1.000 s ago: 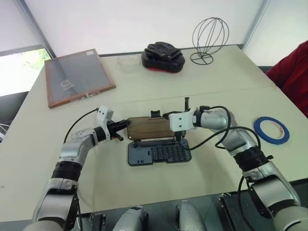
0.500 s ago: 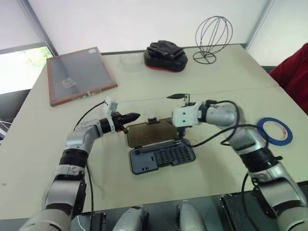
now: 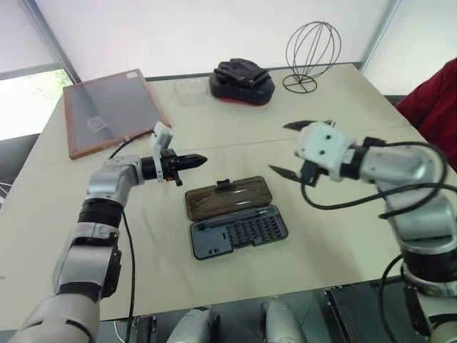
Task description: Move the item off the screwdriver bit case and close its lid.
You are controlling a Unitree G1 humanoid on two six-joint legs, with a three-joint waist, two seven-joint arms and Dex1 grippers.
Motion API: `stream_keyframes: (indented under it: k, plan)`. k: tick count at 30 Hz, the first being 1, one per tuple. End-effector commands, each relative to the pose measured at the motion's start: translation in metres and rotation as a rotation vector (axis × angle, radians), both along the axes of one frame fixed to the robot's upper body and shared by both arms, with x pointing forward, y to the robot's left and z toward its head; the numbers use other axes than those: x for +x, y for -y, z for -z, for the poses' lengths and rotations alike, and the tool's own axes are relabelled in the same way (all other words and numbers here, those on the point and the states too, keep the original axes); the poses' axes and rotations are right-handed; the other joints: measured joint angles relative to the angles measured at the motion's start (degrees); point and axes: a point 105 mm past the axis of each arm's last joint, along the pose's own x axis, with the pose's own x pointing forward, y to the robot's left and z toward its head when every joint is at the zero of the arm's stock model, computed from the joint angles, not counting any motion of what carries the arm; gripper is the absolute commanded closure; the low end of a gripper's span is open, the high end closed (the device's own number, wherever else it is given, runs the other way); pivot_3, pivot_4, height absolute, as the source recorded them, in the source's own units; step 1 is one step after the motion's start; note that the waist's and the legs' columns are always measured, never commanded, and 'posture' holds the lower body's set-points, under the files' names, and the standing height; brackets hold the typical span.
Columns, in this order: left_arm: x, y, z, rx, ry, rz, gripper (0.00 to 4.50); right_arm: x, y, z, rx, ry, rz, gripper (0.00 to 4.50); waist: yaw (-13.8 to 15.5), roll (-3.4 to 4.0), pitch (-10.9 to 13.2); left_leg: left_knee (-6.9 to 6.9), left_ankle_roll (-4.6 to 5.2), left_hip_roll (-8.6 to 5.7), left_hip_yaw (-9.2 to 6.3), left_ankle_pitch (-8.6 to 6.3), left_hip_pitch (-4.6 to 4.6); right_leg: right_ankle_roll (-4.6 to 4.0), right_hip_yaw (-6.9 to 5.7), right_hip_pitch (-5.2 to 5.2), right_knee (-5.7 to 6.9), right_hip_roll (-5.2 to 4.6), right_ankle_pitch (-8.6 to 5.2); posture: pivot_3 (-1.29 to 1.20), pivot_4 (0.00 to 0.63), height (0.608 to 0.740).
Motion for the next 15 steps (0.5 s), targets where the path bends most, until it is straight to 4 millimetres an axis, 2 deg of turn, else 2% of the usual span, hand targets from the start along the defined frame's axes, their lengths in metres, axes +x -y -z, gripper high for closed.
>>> stream_keyframes:
  k: [1, 4, 7, 11, 15]
  plan:
    - [-0.046, 0.004, 0.002, 0.094, 0.02, 0.137, 4.5, 0.017, -0.001, 0.0, 0.013, 0.028, 0.003, 0.03, -0.5, 0.01, 0.0, -0.01, 0.0, -0.01, -0.01, 0.0, 0.0, 0.0, -0.01, 0.0, 0.02, -0.01, 0.0, 0.0, 0.15, 0.74]
    - [-0.084, 0.01, 0.02, 0.165, -0.002, 0.202, 4.5, 0.032, -0.004, 0.006, 0.023, 0.0, -0.006, 0.03, -0.6, 0.03, 0.0, -0.02, 0.01, -0.02, -0.02, 0.0, 0.0, 0.0, -0.02, 0.04, -0.05, 0.0, 0.0, 0.0, 0.15, 0.74]
    - [-0.109, 0.017, 0.036, 0.21, -0.011, 0.227, 4.5, 0.043, -0.009, 0.014, 0.019, -0.047, -0.036, 0.03, -0.3, 0.05, 0.1, 0.05, 0.01, -0.02, -0.05, 0.0, 0.02, -0.01, -0.03, 0.1, -0.16, 0.03, 0.0, 0.0, 0.15, 0.74]
    - [-0.126, 0.028, 0.053, 0.248, -0.007, 0.233, 4.5, 0.058, -0.02, 0.026, -0.021, -0.088, -0.072, 0.03, 0.2, 0.07, 0.1, 0.07, 0.01, -0.01, -0.03, 0.0, 0.11, -0.01, -0.01, 0.2, -0.18, 0.05, 0.0, 0.0, 0.15, 0.74]
    - [-0.128, 0.03, 0.07, 0.336, 0.035, 0.244, 4.5, 0.072, -0.033, 0.032, -0.021, -0.134, -0.091, 0.03, 0.5, 0.09, 0.1, 0.04, 0.01, 0.01, -0.02, 0.0, 0.11, -0.02, -0.01, 0.17, -0.17, 0.06, -0.01, 0.0, 0.15, 0.74]
